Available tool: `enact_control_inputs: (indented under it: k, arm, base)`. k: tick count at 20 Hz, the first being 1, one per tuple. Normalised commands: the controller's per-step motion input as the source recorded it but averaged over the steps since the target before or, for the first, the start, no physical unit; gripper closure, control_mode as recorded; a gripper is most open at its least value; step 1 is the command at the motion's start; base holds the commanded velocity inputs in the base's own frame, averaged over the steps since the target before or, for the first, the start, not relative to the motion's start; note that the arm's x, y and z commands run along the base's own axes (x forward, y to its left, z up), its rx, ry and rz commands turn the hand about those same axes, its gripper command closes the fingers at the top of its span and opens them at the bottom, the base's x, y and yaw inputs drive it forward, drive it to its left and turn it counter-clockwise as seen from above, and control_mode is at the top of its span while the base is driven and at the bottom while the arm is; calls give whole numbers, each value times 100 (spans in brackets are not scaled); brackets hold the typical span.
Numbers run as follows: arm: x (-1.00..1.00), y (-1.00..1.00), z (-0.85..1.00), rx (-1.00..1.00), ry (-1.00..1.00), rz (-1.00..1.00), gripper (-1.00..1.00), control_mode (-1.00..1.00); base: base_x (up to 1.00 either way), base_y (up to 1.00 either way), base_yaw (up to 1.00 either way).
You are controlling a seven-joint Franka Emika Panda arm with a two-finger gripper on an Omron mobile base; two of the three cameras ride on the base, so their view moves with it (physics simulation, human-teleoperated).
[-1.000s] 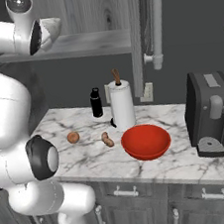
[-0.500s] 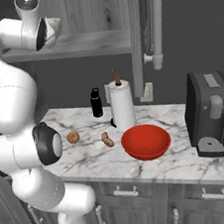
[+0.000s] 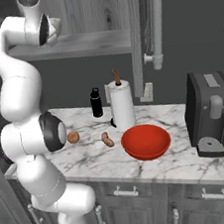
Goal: Pick both bowls and place them on the counter. Then place the onion in one bowl and place the potato in the other bowl.
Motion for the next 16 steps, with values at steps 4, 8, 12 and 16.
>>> enact_control_inputs:
  k: [4,8,12,16]
  arm:
    - [30,9,0,0,6,-5,-100,-100]
    - [29,5,0,0,5,-4,-100,-100]
    - [32,5,0,0,5,-3,-100,-100]
    - [22,9,0,0,5,0,-100,-100]
  base:
    - [0,0,0]
    - [0,0,0]
    - [0,0,0]
    - [0,0,0]
